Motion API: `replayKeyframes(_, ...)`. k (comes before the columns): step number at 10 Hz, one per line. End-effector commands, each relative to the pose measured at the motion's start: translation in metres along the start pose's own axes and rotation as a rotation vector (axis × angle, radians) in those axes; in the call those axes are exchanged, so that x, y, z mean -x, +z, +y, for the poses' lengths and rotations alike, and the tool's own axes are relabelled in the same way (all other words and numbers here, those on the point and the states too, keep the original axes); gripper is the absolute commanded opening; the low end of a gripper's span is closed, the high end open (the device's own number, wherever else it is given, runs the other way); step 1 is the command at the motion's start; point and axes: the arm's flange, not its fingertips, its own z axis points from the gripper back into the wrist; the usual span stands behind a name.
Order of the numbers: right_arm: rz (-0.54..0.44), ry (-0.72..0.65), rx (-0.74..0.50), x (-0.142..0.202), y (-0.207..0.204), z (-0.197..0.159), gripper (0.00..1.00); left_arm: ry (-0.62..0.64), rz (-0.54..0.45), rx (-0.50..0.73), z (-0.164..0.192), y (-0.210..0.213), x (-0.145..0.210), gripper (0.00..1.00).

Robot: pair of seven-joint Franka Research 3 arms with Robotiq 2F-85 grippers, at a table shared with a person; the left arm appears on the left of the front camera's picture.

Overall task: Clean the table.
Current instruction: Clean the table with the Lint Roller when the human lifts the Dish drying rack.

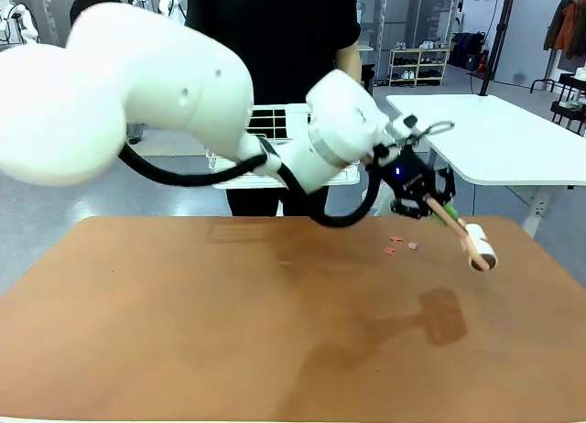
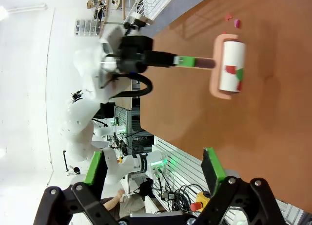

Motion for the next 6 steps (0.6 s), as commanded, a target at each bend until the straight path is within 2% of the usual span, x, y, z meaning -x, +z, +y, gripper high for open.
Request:
replayKeyframes(1,-0.004,0.022,-0.013,0.003,0.0,0.002,1.0,0.034,0.079,0.005,0.012,0.061,0.007,0.21)
replayKeyframes(3,-0.004,0.022,-0.013,0.003,0.0,0.002,1.0,0.076,-0.004,-0.064,0.052,0.129,0.013,0.21)
replayKeyframes(4,-0.004,0.022,-0.013,0.003,0.0,0.002,1.0,0.045,0.004,-0.094,0.076,0.158,0.021,0.21)
replayKeyframes(5,-0.004,0.022,-0.013,0.003,0.0,0.002,1.0,0.031,-0.008,-0.145,0.101,0.181,0.022,0.21)
replayKeyframes(6,-0.004,0.022,-0.013,0.003,0.0,0.002,1.0,0.059,-0.063,-0.192,0.123,0.2,0.023,0.21)
